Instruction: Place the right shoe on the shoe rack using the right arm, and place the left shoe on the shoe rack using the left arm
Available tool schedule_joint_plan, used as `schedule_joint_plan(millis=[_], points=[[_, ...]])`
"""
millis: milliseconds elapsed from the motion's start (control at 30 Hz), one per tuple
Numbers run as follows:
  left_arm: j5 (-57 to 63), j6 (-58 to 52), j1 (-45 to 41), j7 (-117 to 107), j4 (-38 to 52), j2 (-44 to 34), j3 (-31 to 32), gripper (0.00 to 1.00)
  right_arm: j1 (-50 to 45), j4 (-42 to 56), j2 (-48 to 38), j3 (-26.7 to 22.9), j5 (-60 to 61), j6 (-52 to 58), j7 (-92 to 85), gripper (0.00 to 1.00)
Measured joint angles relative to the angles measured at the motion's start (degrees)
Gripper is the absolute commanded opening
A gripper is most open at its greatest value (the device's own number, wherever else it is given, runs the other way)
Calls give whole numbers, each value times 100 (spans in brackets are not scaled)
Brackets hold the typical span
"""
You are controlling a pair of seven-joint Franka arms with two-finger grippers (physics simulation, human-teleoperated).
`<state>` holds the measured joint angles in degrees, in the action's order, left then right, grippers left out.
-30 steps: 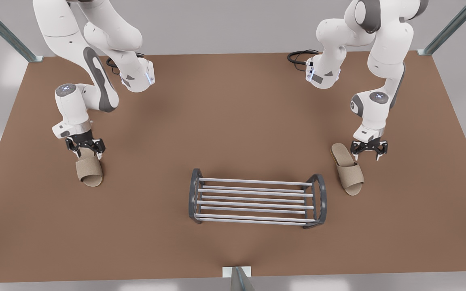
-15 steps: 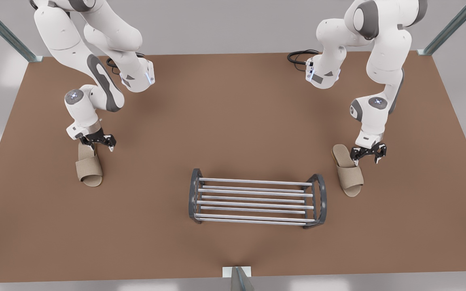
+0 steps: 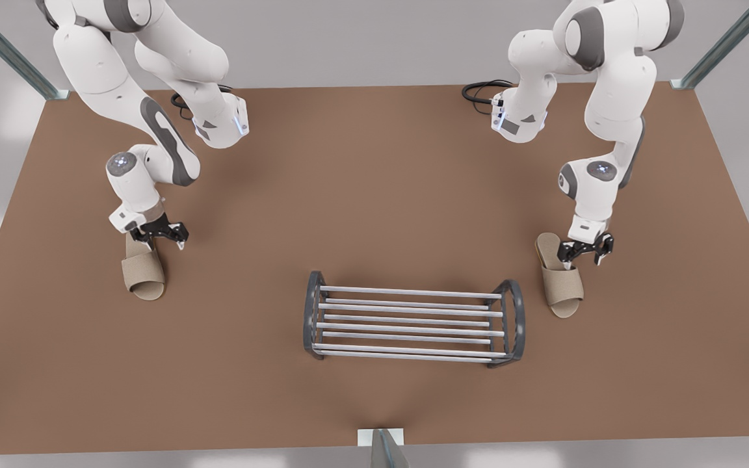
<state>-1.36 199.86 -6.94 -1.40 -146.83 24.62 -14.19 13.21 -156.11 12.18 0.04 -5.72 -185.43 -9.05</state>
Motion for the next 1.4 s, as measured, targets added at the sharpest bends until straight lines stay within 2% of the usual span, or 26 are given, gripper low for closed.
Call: schedule_joint_plan(millis=[233,333,533,633,700,900,1200,1300,1400], points=[[5,4,-2,-194,87,103,5,71,-2,141,158,-13,-172,-37,-21,100],[14,5,-4,-253,84,92,5,54,4,171,164,-15,-189,-45,-28,100],[26,0,-2,-346,87,68,0,42,14,122,59,-22,-204,-43,-39,100],[32,-5,-1,-379,90,21,-5,29,109,108,4,-22,-208,-39,-58,100],[33,-7,-1,-397,91,-10,-9,25,185,109,-16,-22,-209,-37,-77,100],[29,-12,0,-428,91,-278,-20,21,390,165,-9,-69,-207,-39,-138,100],[362,-124,-22,-434,702,-1966,-10,21,394,476,364,-218,-216,-102,-200,100],[406,-815,153,-441,1369,-2582,238,21,361,483,402,-223,-223,-123,-215,100],[419,-1716,382,-459,1657,-2904,647,21,330,484,445,-224,-226,-136,-227,97]])
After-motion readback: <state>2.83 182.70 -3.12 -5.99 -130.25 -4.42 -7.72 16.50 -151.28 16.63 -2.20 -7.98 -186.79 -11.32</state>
